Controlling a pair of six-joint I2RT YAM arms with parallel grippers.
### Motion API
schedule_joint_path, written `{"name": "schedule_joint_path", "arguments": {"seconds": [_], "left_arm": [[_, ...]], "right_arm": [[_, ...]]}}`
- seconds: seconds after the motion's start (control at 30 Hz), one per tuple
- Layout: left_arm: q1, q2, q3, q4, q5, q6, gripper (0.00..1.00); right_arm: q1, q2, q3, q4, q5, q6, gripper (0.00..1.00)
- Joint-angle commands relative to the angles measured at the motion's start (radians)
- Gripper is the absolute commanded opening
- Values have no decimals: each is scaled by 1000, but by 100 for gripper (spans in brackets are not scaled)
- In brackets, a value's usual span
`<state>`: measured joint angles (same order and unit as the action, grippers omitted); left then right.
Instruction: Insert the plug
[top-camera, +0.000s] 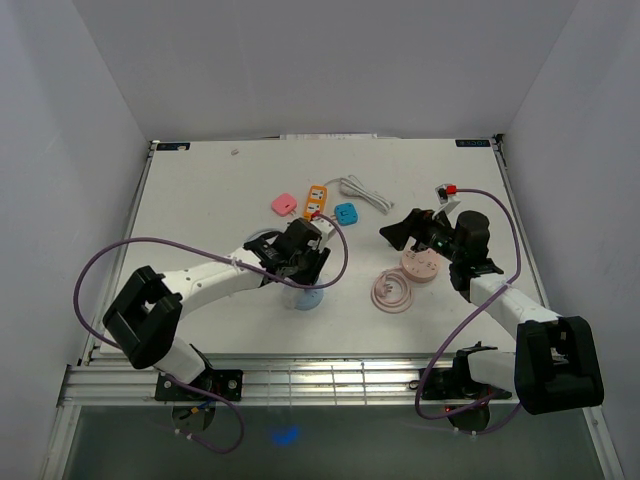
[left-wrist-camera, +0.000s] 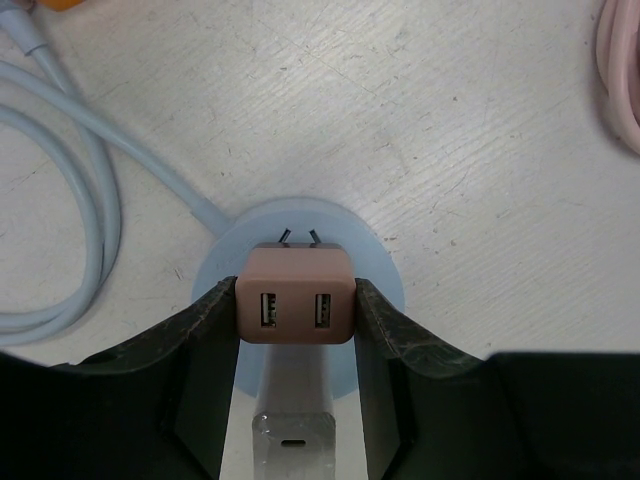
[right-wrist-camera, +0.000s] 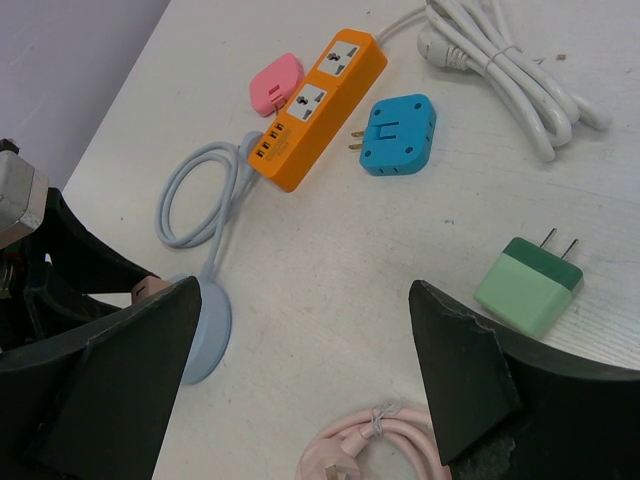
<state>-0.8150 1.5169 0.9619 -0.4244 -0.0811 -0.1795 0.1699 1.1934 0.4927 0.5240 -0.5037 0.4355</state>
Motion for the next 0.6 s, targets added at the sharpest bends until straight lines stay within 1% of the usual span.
{"name": "schedule_joint_path", "arguments": {"seconds": [0.0, 0.13, 0.17, 0.27, 0.37, 0.5, 0.57], "left_arm": [[-23, 68, -68, -139, -13, -20, 0], [-23, -16, -101, -96, 7, -37, 0], [-24, -62, -112, -85, 3, -46, 0], [-24, -110, -150, -57, -42, -115, 0], [-24, -94, -157, -51, -23, -135, 0], [-24, -9, -150, -59, -29, -178, 0], [-24, -9, -163, -60, -39, -199, 0]], "right_arm": [[-7, -25, -13, 44, -6, -1, 90], [-7, -12, -11, 48, -13, 3, 90], [-7, -9, -9, 50, -15, 3, 90], [-10, -11, -11, 48, -15, 5, 90], [-12, -17, -13, 48, -16, 5, 90], [-13, -20, -14, 47, -15, 6, 90], [-17, -21, -14, 48, -18, 8, 90]]}}
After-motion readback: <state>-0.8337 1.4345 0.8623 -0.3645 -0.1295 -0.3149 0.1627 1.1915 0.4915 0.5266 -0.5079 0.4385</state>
